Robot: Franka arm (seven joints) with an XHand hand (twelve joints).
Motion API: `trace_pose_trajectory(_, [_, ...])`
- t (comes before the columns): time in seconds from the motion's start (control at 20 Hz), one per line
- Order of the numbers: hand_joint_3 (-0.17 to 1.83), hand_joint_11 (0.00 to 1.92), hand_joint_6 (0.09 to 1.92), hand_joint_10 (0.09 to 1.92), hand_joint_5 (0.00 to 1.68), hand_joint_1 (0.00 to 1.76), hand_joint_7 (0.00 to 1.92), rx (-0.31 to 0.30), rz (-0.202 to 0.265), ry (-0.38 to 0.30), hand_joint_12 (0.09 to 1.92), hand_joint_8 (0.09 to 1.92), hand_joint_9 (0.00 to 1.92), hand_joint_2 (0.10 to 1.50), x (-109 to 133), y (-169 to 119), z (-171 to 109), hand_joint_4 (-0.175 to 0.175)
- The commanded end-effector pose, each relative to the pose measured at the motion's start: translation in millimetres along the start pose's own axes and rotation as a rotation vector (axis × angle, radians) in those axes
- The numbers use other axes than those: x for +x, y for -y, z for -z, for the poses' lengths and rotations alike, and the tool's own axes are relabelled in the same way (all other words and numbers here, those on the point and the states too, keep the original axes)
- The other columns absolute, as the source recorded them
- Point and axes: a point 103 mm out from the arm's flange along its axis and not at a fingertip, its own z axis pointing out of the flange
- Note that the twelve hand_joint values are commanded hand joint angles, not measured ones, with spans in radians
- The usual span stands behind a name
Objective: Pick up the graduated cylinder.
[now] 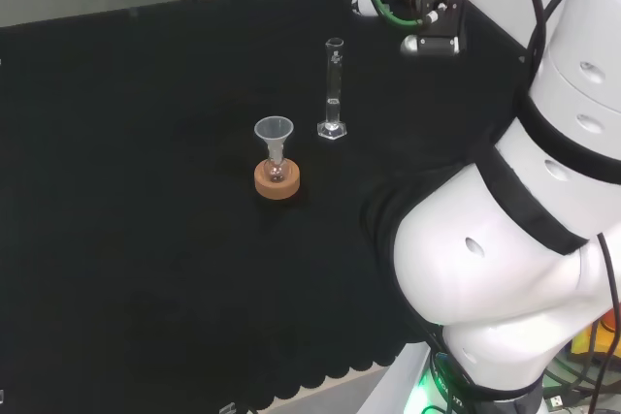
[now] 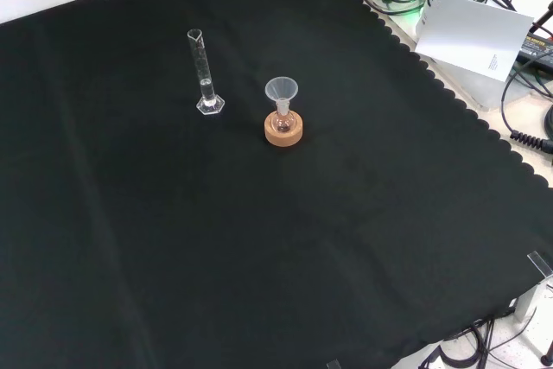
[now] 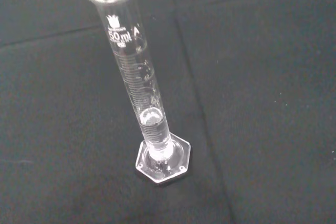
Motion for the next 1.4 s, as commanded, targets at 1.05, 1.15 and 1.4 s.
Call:
trace_pose_trajectory(1.05, [0.25,0.2,0.09,0.6,0.37,0.36,0.26,-0.036,0.148,-0.181,1.36,0.55,0.46,1.05,-34.3,-27.0,-86.7,0.004])
trace_pose_trajectory(1.15, [0.25,0.22,0.09,0.58,0.4,0.44,0.27,-0.043,0.175,-0.205,1.35,0.55,0.49,1.0,-35.6,-27.1,-90.4,0.003])
trace_pose_trajectory(1.4, [0.24,0.25,0.09,0.57,0.44,0.57,0.31,-0.052,0.236,-0.254,1.35,0.56,0.53,0.94,-38.1,-26.4,-101.4,0.003])
